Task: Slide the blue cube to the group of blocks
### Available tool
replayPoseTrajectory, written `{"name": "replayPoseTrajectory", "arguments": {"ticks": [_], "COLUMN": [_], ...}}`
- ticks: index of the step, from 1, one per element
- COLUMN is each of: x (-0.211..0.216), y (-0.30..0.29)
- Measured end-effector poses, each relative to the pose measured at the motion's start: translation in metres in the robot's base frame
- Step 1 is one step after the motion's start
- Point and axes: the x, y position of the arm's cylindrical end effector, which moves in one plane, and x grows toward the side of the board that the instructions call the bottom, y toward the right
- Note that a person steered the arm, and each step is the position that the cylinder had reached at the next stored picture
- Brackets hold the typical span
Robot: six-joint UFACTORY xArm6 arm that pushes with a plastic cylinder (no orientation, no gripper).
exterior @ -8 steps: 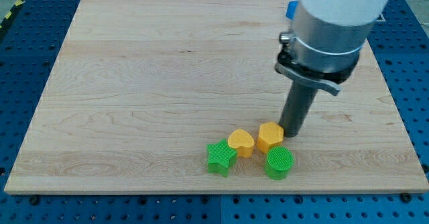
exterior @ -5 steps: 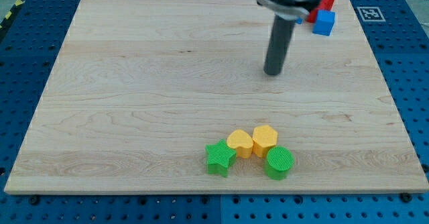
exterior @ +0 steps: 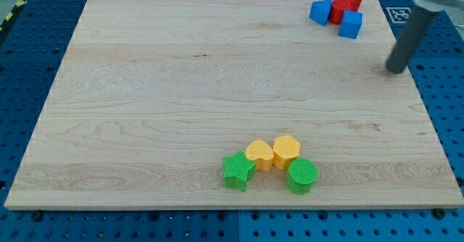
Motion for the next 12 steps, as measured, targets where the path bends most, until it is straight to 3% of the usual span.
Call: {"name": "replayPoseTrajectory", "arguments": {"ticks": [1,2,4,6,8,10,12], "x": [-0.055,-0.109,-0.122,-0.112,-0.070,-0.068,-0.052], "y": [0.040,0.011,-0.018,-0.090,-0.142,-0.243,-0.308]}}
